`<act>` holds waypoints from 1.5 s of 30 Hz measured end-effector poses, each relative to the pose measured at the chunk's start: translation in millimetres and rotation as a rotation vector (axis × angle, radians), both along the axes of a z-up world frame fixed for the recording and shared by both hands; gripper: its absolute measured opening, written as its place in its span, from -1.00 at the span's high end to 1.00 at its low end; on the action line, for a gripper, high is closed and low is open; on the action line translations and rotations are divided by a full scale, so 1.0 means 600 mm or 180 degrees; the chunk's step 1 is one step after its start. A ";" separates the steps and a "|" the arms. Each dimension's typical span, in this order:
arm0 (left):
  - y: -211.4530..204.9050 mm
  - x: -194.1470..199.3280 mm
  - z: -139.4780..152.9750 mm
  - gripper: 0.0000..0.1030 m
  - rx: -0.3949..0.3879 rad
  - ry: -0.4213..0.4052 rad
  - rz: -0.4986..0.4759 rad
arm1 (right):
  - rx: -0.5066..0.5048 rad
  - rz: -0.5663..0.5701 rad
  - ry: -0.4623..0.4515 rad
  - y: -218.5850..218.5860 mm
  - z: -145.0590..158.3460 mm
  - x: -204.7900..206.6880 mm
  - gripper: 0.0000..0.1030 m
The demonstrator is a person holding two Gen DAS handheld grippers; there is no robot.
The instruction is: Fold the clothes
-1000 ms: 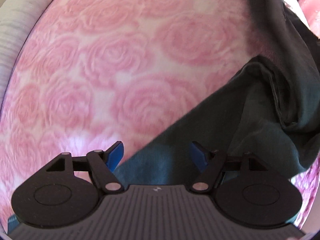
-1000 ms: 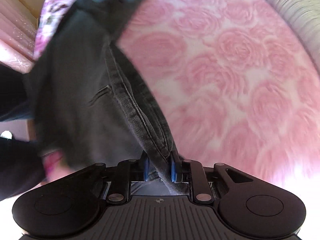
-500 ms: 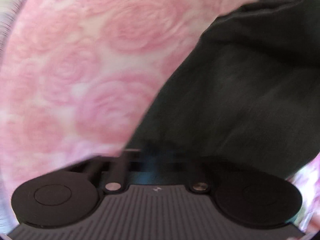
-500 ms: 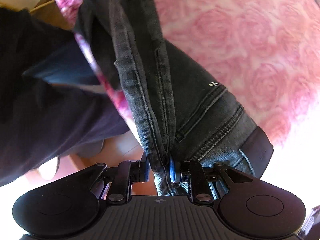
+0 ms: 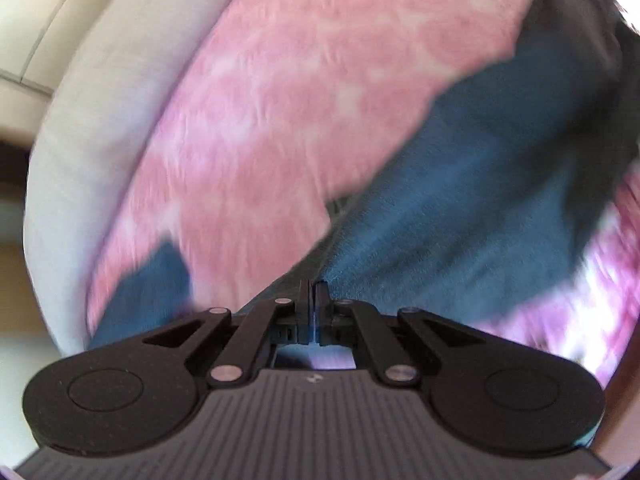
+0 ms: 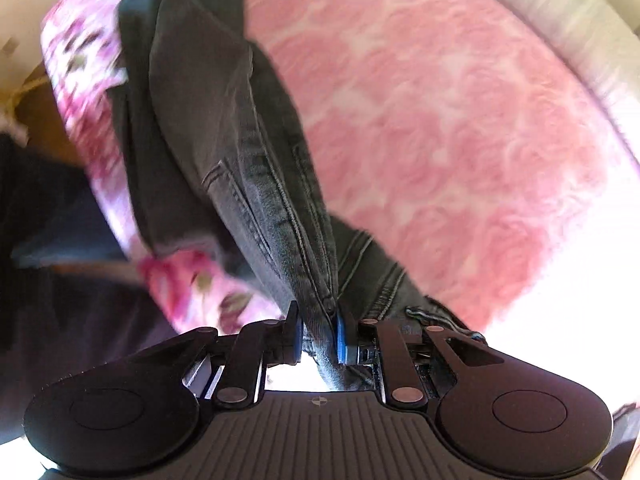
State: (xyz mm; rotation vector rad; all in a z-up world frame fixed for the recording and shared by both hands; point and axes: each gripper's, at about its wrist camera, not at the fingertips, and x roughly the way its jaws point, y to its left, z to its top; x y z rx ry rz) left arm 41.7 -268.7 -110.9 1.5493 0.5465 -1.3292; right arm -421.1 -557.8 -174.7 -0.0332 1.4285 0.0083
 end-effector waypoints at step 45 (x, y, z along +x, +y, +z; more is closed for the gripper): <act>-0.149 0.045 -0.160 0.94 0.0150 0.0128 -0.0600 | 0.0411 0.0147 0.0228 0.032 -0.089 0.042 0.84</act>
